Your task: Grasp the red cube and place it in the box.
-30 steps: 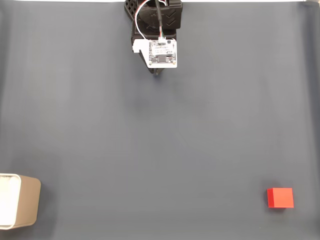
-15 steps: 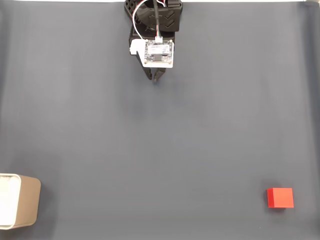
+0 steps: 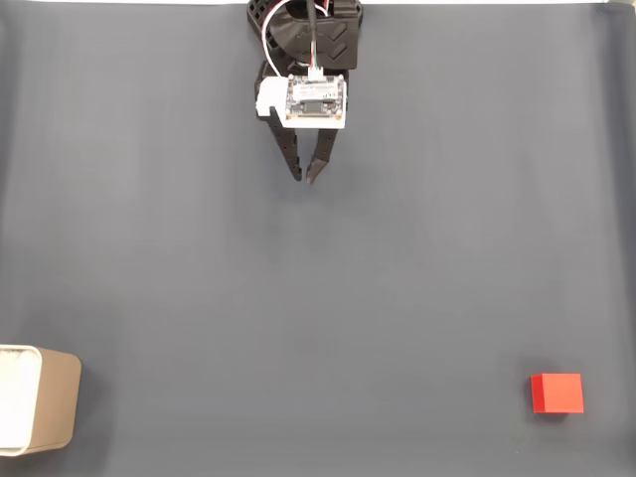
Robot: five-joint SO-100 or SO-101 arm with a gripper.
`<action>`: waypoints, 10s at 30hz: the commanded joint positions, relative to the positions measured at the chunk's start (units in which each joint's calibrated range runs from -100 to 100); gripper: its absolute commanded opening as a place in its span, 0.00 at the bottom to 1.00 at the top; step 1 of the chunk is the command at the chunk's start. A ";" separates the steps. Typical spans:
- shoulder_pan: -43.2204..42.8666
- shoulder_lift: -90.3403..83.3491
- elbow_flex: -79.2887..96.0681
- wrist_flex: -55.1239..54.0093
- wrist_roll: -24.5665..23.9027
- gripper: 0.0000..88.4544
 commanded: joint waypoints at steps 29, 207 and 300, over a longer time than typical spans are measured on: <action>-11.04 47.64 -53.79 -4.37 2.34 0.01; -24.89 139.07 -138.37 -19.78 3.61 0.23; 14.67 96.00 -111.55 -12.24 2.25 0.00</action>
